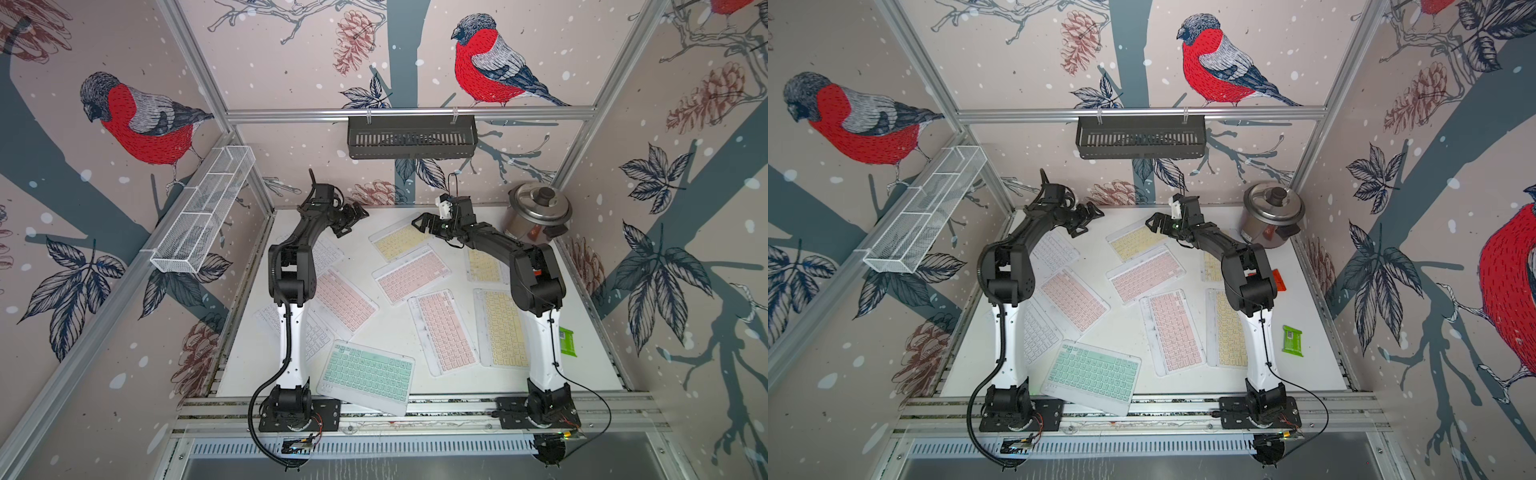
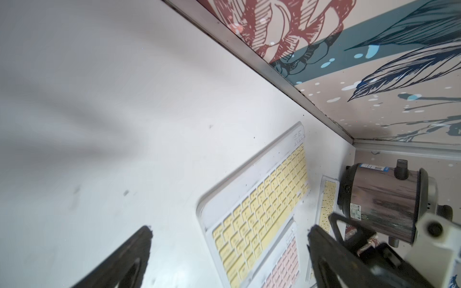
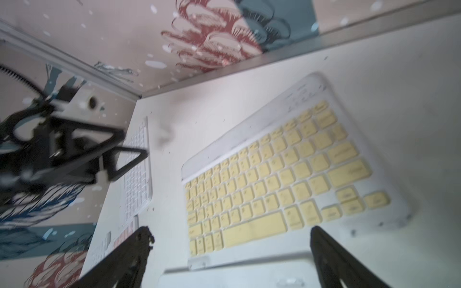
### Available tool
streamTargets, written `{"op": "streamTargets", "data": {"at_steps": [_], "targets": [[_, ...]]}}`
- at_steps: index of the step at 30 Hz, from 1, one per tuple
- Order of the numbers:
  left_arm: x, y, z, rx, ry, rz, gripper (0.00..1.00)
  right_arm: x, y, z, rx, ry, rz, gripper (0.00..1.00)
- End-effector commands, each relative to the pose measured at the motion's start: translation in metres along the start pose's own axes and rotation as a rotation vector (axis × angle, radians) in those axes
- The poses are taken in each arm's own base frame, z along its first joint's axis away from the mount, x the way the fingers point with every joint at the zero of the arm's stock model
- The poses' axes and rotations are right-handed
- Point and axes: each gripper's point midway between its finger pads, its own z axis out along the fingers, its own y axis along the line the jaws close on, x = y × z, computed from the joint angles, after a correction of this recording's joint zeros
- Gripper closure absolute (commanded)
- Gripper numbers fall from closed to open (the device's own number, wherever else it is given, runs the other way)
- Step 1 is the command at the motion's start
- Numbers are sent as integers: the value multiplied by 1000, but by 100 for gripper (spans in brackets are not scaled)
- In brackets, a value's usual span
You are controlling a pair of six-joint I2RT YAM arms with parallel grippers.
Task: Stack the numeric keypads
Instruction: Adjust the numeric keypad at the center of the board.
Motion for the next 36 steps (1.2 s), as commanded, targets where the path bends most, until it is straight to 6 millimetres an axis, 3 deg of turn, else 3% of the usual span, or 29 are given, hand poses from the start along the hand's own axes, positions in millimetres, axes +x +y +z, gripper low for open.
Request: {"op": "streamTargets", "data": {"at_steps": [1,5,8,13,20,27,32,36], "targets": [[14,-15,-10,62,-5,-14,3,-4,-40,12,111,33,-10,0],[46,-9,14,52,76,-25,3,-18,-64,23,153,15,-20,0],[64,-6,35,39,120,-29,3,-18,-80,28,191,27,-26,0],[76,-4,61,40,164,-37,3,8,-76,39,141,90,-1,0],[62,7,70,-18,150,-26,3,45,-37,41,42,146,31,0],[31,4,74,-18,118,-5,3,71,-7,33,-7,170,93,0],[27,-11,88,28,127,35,3,73,-4,18,-13,150,119,0],[36,-22,97,51,139,49,3,67,-16,10,8,133,129,0]]}}
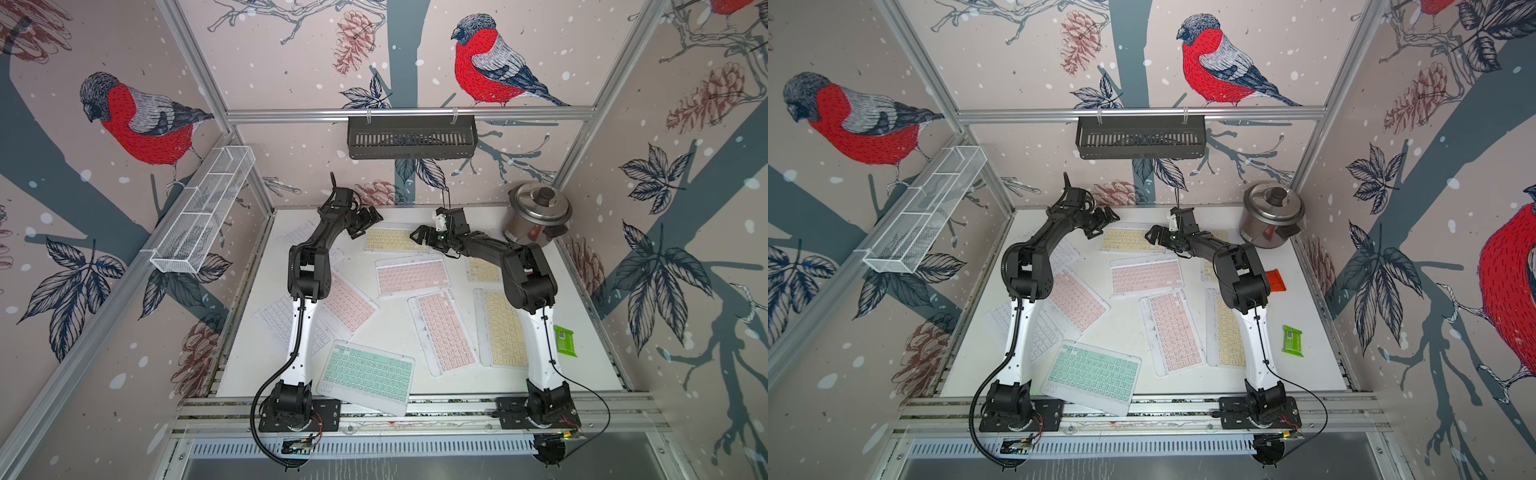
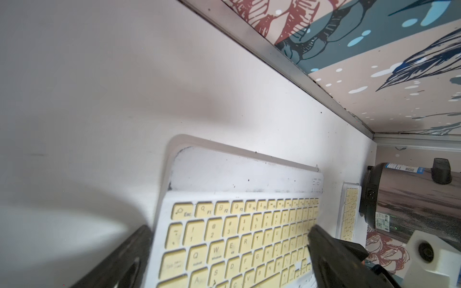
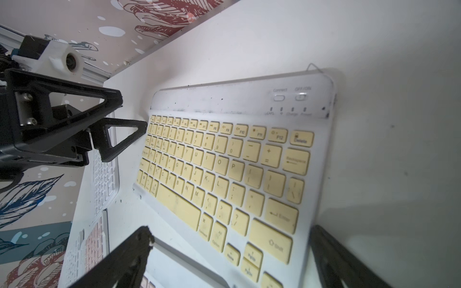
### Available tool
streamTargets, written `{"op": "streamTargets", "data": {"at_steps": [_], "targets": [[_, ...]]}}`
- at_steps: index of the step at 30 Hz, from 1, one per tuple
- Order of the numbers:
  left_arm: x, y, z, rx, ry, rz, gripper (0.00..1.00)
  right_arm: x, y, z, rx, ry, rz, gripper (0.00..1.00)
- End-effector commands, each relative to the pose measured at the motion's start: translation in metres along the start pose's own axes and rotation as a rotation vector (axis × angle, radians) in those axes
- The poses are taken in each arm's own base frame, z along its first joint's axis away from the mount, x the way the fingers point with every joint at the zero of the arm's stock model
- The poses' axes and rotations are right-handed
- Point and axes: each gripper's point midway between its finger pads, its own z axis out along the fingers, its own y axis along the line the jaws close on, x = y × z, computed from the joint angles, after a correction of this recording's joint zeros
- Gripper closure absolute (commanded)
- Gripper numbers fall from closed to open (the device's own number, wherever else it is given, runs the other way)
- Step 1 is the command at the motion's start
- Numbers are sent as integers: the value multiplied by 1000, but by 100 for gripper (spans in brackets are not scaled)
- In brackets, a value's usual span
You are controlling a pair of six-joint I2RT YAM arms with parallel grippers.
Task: Stack the numeric keypads
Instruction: Adjust the numeric keypad at the center of the board.
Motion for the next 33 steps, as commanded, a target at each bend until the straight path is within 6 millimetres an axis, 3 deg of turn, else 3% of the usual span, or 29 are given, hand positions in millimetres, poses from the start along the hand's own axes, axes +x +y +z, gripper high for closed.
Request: {"op": "streamTargets", "data": {"at_steps": [1,4,7,10,12,18,21,26,33], "targets": [[23,-15,6,50,85,-12,3,3,-3,-5,-20,29,37,0],[22,-10,-6,5,79,-22,3,-10,-9,-17,2,10,12,0],[14,-4,-37,-56,42,-2,3,-23,-8,-44,34,-28,-34,0],[14,0,-70,-112,12,-1,3,-16,-18,-62,99,-23,-35,0],[26,-3,-85,-102,6,-1,3,0,-25,-68,122,1,-17,0],[106,-4,-70,-33,145,-13,3,39,-40,-76,135,38,2,0],[128,-3,-60,-27,176,-10,3,44,-42,-78,132,40,-4,0],[142,-1,-50,-21,196,-31,3,53,-39,-75,104,60,19,0],[142,-4,-39,-13,207,-33,3,75,-16,-80,30,72,49,0]]}}
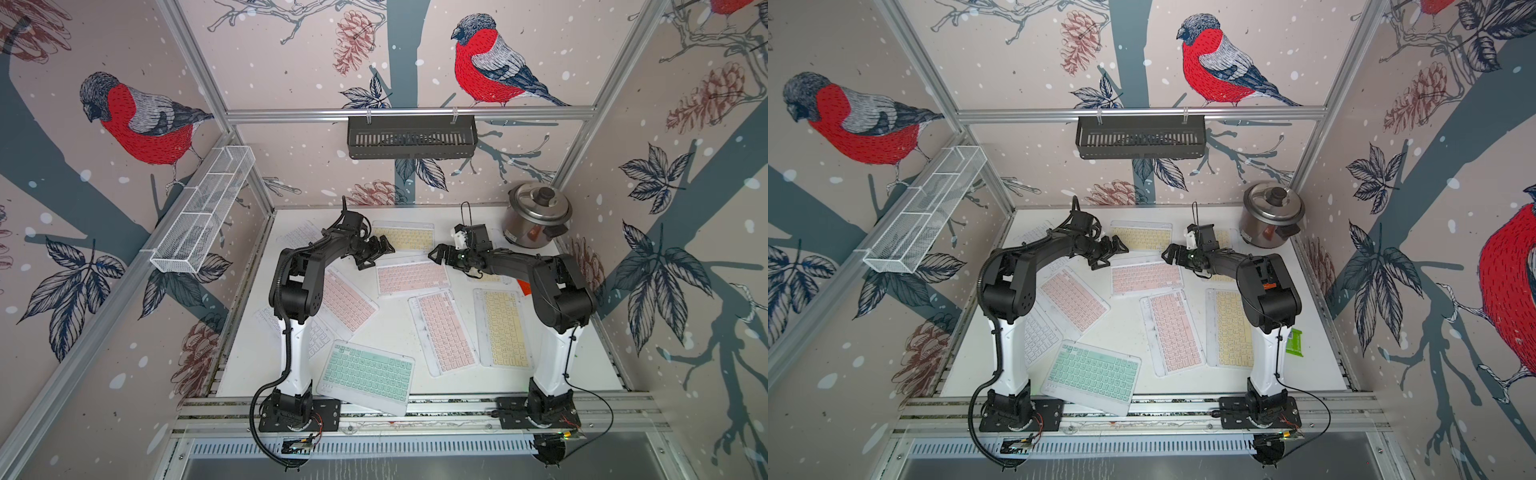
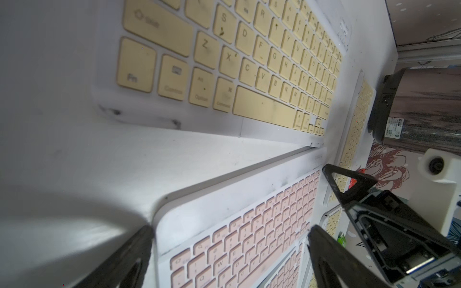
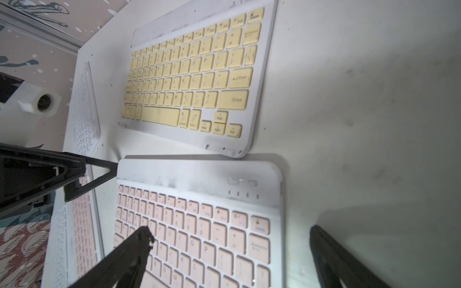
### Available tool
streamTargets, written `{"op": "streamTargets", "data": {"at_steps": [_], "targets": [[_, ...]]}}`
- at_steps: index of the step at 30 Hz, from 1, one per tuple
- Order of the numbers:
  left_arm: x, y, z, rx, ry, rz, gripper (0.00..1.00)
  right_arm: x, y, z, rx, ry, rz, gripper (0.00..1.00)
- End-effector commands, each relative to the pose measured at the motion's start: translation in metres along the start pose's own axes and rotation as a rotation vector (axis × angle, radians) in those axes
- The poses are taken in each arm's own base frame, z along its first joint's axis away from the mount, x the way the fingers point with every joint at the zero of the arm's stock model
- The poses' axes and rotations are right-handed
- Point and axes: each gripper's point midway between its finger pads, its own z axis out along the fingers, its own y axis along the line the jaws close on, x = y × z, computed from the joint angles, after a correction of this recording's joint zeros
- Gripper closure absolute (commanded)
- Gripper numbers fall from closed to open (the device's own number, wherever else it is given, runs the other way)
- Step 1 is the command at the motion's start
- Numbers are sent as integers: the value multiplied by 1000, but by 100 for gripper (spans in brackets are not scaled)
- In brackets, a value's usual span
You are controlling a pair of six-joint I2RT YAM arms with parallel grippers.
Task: Stack the numeric keypads
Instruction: Adjust the numeric keypad at the center of the board.
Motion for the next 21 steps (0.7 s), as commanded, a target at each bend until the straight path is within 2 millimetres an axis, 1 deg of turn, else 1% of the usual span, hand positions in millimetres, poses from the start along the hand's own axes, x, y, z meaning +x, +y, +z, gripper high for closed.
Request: {"op": "streamTargets", "data": {"at_steps": [1,3,4,6,9,11,15,21], "targets": [[-2,1,4,2,3,-16,3,8,12,-5,-52,14,46,0],[-4,2,4,-4,-1,-14,3,4,13,-10,-55,1,44,0],[-5,2,4,-8,-4,-10,3,0,11,-12,-43,-10,41,0],[-4,6,4,-26,-1,-6,3,-9,0,-15,-11,-28,46,0],[-4,9,4,-40,0,-4,3,-22,-13,-18,-10,-55,58,0],[-3,9,6,-41,2,-4,3,-27,-16,-15,-18,-53,60,0],[-3,11,7,-45,6,-6,3,-31,-9,-6,-58,-38,49,0],[-3,11,8,-45,7,-4,3,-28,0,1,-116,-24,63,0]]}}
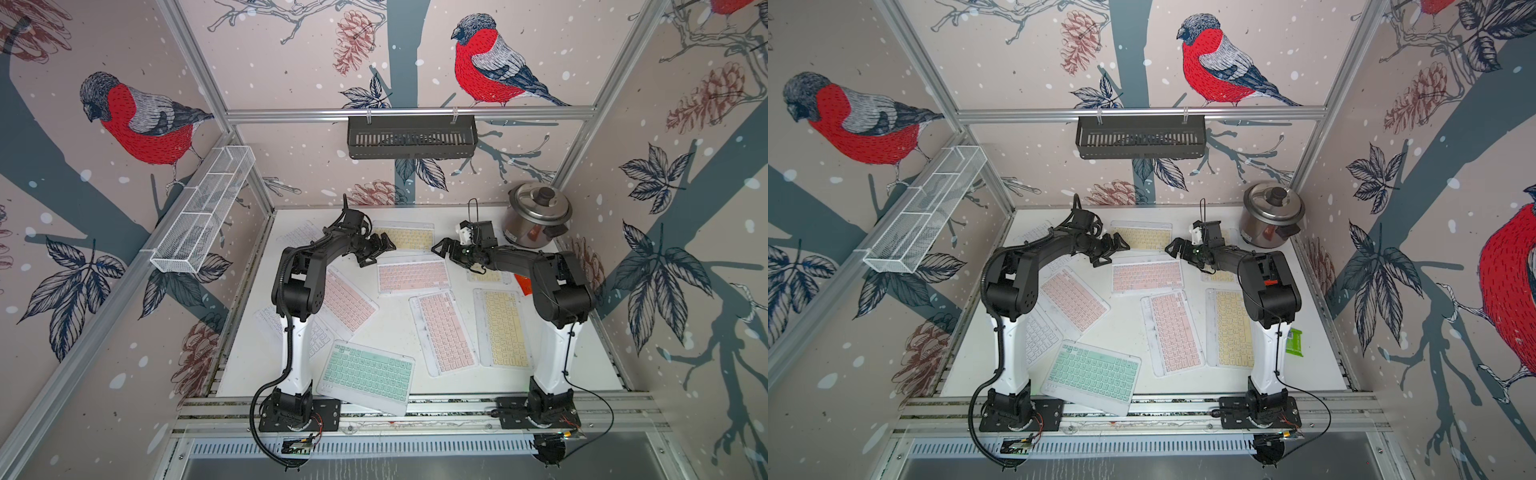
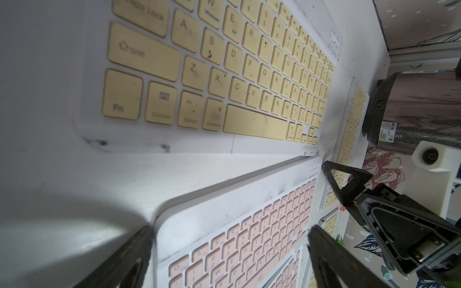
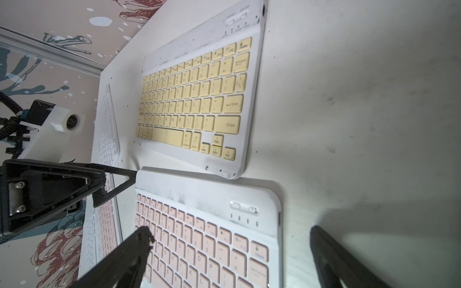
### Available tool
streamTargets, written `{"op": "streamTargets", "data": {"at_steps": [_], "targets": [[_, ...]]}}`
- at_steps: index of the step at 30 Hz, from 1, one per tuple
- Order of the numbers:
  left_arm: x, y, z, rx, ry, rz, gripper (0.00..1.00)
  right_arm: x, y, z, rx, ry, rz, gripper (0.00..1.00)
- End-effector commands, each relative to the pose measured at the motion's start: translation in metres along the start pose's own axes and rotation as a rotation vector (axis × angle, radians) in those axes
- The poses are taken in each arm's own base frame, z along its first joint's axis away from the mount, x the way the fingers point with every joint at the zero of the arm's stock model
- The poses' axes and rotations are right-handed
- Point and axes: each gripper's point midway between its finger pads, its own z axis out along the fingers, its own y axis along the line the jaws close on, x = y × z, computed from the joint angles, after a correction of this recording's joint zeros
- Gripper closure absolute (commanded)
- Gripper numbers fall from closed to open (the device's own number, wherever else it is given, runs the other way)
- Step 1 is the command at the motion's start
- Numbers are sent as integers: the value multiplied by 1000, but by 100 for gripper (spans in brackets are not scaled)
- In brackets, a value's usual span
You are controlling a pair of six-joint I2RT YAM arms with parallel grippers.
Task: Stack the numeric keypads
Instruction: Adjust the numeric keypad at the center of the board, then pick up the numeric keypad from the center of the board.
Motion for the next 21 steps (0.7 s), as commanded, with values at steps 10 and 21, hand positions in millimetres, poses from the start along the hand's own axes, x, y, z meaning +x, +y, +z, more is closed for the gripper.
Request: {"op": "streamTargets", "data": {"at_steps": [10,21], "targets": [[7,15,5,-49,27,-20,3,-1,17,4,-131,-17,14,0],[9,16,4,-55,28,-16,3,-8,19,3,-155,-36,20,0]]}}
